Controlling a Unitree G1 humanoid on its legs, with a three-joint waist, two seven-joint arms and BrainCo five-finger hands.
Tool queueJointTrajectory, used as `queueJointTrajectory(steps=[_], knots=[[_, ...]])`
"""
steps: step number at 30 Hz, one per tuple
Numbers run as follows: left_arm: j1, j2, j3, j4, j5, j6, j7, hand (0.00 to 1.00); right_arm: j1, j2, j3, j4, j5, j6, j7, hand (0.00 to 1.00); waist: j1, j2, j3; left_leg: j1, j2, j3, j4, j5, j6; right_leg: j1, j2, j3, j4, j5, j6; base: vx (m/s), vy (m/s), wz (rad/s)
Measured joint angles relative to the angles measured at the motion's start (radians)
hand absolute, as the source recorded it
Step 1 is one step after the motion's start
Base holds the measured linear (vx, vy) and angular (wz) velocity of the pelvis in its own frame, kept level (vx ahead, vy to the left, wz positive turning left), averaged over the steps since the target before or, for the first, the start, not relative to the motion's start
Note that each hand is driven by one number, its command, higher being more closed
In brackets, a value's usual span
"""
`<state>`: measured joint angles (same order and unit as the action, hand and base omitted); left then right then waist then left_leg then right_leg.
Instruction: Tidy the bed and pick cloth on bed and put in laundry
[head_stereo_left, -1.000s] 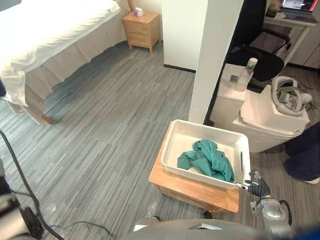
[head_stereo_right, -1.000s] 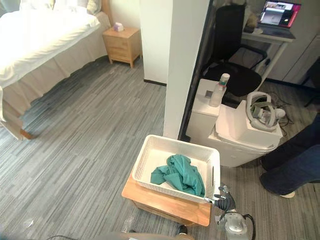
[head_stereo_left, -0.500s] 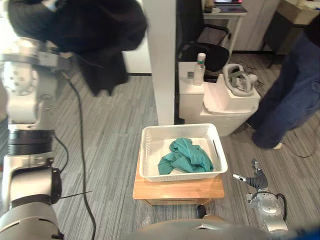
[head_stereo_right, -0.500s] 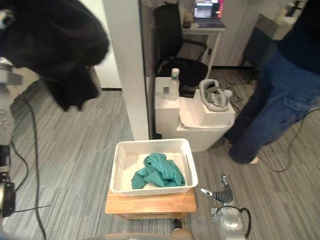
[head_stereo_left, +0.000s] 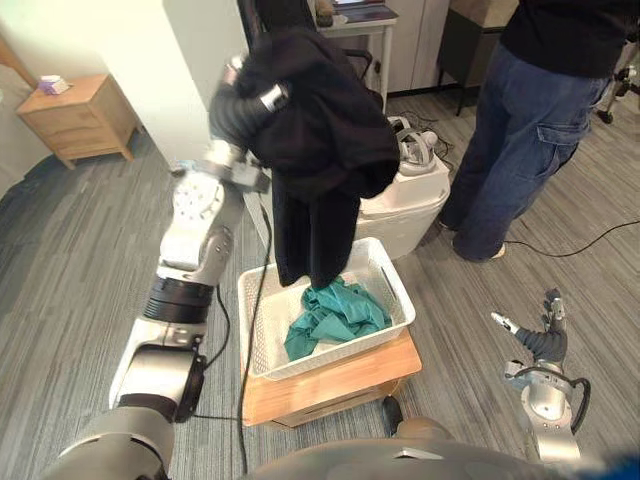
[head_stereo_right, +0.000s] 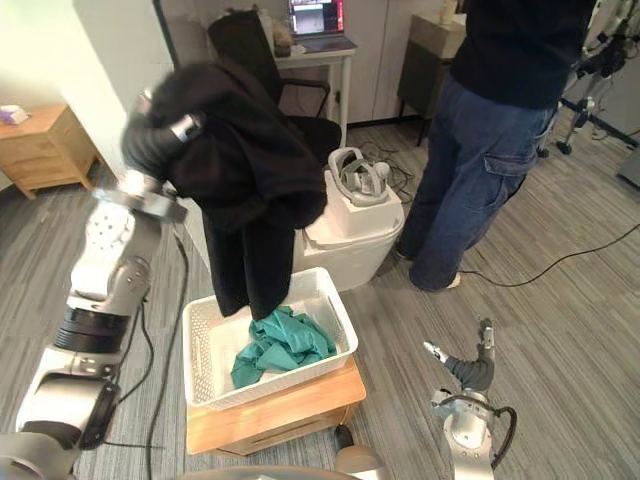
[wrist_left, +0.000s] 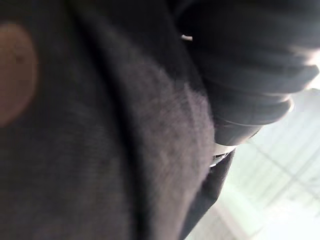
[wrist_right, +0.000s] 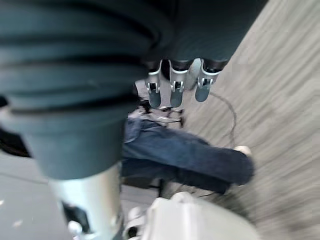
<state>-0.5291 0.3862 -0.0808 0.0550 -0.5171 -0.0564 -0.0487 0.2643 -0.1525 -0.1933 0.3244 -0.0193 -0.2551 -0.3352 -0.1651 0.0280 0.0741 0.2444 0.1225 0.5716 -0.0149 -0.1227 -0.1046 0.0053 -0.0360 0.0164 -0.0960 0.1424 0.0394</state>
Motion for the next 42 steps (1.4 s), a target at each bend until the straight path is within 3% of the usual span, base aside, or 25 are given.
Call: queueJointTrajectory(steps=[1,7,13,17,21,23,24,27,35,38,42], knots=[[0.040,-0.030,-0.002,0.010,0.028,0.025,0.000,1.00,0.016,0.015,-0.015,0.013,0.000,0.014,0.008,0.00,-0.005,-0.001,0.001,0.000,0.000,0.001,0.000,0.000,0.000,0.000,0.000,0.000,0.000,0.000,0.000,-0.02,-0.033,0.00],[0.149,-0.067,-0.029,0.137,0.102,0.080,-0.021,1.00,0.081,0.041,-0.033,0.101,0.040,0.054,0.044,0.00,-0.008,-0.013,0.012,0.000,0.000,0.007,0.000,-0.005,0.002,0.000,0.000,0.006,0.000,0.000,0.000,-0.02,-0.019,-0.01],[0.289,-0.069,-0.036,0.287,0.205,0.120,-0.033,1.00,0.121,0.070,-0.042,0.188,0.076,0.064,0.088,0.00,-0.017,-0.009,0.024,-0.002,-0.001,0.027,-0.002,-0.009,0.000,-0.015,0.005,0.021,0.000,-0.001,0.004,-0.02,-0.029,-0.12],[0.362,-0.069,-0.038,0.381,0.216,0.136,-0.038,1.00,0.136,0.075,-0.037,0.215,0.091,0.063,0.101,0.00,-0.034,-0.007,0.030,-0.020,-0.001,0.037,0.000,-0.014,-0.001,-0.037,0.006,0.026,0.000,-0.002,0.005,-0.01,-0.029,-0.06],[0.362,-0.074,-0.052,0.442,0.262,0.133,-0.035,1.00,0.097,0.072,-0.030,0.213,0.120,0.049,0.113,0.00,-0.036,-0.009,0.085,-0.090,-0.011,0.051,0.025,-0.020,0.003,-0.108,-0.002,0.055,0.001,0.013,0.013,-0.04,-0.024,-0.16],[0.333,-0.082,-0.064,0.446,0.274,0.127,-0.030,1.00,0.054,0.068,-0.030,0.212,0.138,0.040,0.114,0.00,-0.038,-0.006,0.148,-0.113,-0.019,0.055,0.039,-0.020,0.008,-0.137,-0.008,0.074,0.001,0.028,0.016,-0.04,-0.013,-0.17],[0.306,-0.098,-0.069,0.464,0.273,0.120,-0.017,0.00,0.032,0.066,-0.030,0.210,0.152,0.036,0.116,0.00,-0.038,-0.002,0.185,-0.126,-0.021,0.060,0.048,-0.021,0.010,-0.153,-0.011,0.084,0.006,0.031,0.018,-0.06,-0.007,-0.14],[0.255,-0.123,-0.069,0.496,0.273,0.097,0.015,0.00,-0.007,0.059,-0.018,0.192,0.153,0.027,0.116,0.00,-0.043,0.008,0.255,-0.129,-0.022,0.086,0.058,-0.022,0.010,-0.180,-0.006,0.110,0.033,0.031,0.017,-0.05,-0.014,-0.27],[0.152,-0.108,-0.049,0.569,0.210,0.090,0.053,0.00,0.014,0.052,0.029,0.106,0.153,-0.002,0.136,0.00,-0.058,0.012,0.278,-0.140,-0.015,0.109,0.080,-0.031,0.019,-0.205,0.000,0.125,0.065,0.021,0.014,-0.06,-0.032,-0.07],[0.152,-0.087,-0.021,0.560,0.143,0.062,0.045,0.00,0.046,0.052,0.032,0.093,0.152,-0.009,0.144,0.00,-0.059,0.013,0.278,-0.127,-0.009,0.104,0.088,-0.037,0.020,-0.179,-0.001,0.115,0.061,0.019,0.013,-0.08,-0.032,0.09],[0.236,-0.059,-0.009,0.398,0.069,0.044,-0.017,0.00,0.096,0.052,0.021,0.122,0.149,-0.008,0.174,0.00,-0.060,0.018,0.263,-0.080,0.003,0.067,0.083,-0.036,0.017,-0.094,-0.003,0.075,0.026,0.016,0.008,-0.03,-0.027,0.29]])
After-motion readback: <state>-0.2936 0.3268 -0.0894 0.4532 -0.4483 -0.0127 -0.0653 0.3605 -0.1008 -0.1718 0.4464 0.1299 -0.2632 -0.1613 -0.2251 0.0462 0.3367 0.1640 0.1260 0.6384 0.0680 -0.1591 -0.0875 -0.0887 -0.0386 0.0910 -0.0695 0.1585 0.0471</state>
